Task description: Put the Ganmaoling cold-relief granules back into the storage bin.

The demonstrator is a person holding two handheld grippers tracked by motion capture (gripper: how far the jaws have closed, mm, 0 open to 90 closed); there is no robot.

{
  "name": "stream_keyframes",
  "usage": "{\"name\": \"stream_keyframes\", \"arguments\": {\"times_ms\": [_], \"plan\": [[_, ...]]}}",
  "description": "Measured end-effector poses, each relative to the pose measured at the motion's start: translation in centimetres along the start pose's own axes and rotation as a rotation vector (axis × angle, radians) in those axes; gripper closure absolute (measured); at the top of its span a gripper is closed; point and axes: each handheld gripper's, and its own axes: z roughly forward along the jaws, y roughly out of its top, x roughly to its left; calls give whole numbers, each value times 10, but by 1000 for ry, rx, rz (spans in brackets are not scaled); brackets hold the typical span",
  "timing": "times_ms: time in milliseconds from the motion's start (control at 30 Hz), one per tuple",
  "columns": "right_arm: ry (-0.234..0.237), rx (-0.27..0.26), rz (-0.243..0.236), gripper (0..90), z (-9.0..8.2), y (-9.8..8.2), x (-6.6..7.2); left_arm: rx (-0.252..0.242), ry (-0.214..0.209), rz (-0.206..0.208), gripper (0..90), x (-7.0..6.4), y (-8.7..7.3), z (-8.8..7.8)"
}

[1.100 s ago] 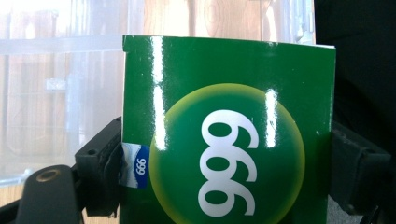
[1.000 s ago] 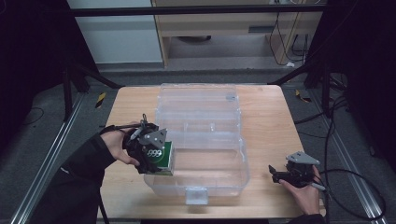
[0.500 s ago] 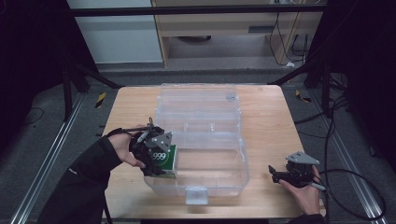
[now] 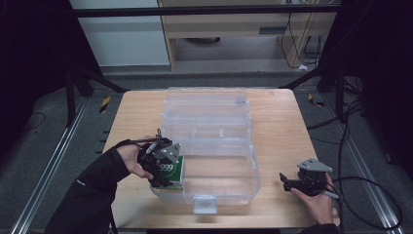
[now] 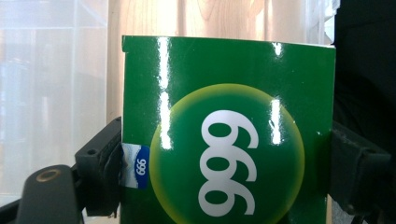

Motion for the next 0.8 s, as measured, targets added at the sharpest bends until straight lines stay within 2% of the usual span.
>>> {"name": "stream_keyframes", "arguments": {"times_ms": [800], "plan": [[5,10,-12,30,1,0,0,42,-14,-5,140,0,-5,29]]}}
